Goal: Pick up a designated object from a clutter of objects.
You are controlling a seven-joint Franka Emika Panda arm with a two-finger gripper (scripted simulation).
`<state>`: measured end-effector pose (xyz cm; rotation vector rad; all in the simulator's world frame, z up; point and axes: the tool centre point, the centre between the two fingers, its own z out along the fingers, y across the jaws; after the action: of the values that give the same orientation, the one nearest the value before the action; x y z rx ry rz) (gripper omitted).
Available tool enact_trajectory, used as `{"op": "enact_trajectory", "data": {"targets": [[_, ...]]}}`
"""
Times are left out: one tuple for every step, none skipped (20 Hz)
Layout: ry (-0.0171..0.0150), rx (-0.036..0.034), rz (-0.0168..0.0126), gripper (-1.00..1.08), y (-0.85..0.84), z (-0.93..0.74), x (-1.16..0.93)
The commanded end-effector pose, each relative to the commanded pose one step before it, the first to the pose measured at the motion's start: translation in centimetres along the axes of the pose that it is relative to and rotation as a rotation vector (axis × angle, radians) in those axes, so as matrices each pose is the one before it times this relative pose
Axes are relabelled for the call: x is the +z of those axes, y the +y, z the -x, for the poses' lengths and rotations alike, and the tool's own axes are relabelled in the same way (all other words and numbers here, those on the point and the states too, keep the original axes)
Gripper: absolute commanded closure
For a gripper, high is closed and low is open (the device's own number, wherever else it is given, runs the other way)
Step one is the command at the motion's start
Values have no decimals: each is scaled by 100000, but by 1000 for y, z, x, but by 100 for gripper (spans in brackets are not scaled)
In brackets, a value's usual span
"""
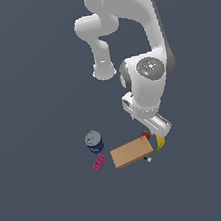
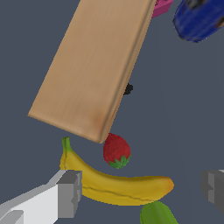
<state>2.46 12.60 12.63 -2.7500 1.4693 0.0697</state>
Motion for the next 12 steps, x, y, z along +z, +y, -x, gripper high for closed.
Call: {"op": "enact_trajectory", "data": {"targets": [[701,6659,-51,-92,-313,383,1133],[316,2561,-23,-92,-100,154,436],[322,2440,-32,-92,-87,147,413],[322,2305,-41,-92,-75,139,387],[319,2170,-48,-92,-64,131,362],[312,2036,-55,-92,-55,123,338],[303,1902,-61,-92,-47,114,313],[292,1766,-65,-92,-40,107,290],[278,1635,-68,-92,-33,98,266],[262,1503,-70,-92,-28,90,243],[245,1370,-70,-92,-23,82,221],[225,1238,-68,-92,-19,74,198]]}}
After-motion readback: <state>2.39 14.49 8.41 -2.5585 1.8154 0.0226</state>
